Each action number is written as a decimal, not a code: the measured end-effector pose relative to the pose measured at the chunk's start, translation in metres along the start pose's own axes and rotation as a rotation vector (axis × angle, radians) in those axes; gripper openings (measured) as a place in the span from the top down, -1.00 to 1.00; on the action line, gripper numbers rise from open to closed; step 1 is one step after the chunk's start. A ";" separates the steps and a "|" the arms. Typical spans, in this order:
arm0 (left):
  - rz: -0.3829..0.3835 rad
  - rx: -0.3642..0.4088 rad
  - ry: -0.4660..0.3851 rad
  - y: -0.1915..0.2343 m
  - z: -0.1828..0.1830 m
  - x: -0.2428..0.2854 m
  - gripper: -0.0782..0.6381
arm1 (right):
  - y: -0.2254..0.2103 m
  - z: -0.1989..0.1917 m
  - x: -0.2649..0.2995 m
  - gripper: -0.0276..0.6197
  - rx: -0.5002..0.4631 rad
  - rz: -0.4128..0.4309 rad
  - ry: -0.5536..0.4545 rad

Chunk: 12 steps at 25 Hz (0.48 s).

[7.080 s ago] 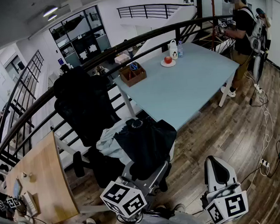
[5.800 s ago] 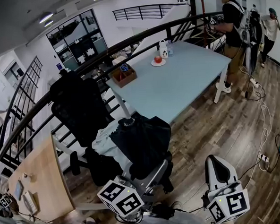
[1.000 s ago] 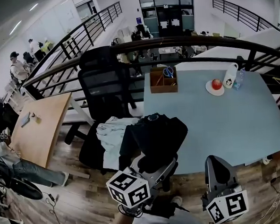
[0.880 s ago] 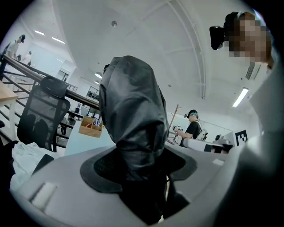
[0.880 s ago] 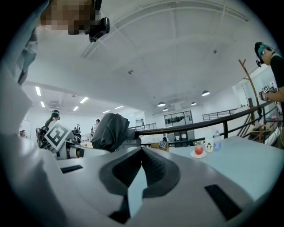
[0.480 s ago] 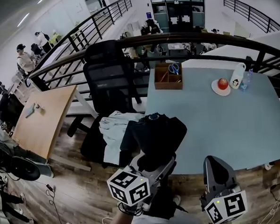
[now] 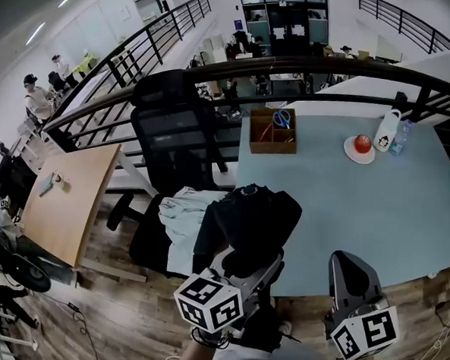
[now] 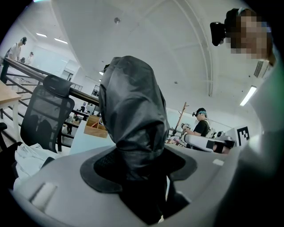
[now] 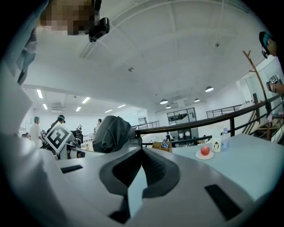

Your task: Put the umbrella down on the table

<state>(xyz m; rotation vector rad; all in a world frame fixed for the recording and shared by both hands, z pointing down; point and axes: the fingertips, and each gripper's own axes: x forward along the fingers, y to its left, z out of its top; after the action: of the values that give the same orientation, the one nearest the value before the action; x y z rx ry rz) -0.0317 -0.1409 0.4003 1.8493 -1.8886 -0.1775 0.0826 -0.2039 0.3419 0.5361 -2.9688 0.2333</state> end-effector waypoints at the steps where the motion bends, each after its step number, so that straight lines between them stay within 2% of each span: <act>1: -0.002 0.000 0.005 0.004 0.002 0.004 0.01 | -0.002 0.002 0.005 0.91 0.000 -0.003 0.000; 12: -0.008 -0.011 0.062 0.061 0.026 0.051 0.01 | -0.011 0.016 0.064 0.91 -0.015 -0.027 0.002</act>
<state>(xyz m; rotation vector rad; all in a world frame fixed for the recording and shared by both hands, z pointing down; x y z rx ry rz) -0.0964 -0.1921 0.4165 1.8343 -1.8353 -0.1310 0.0254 -0.2380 0.3370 0.5728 -2.9567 0.2096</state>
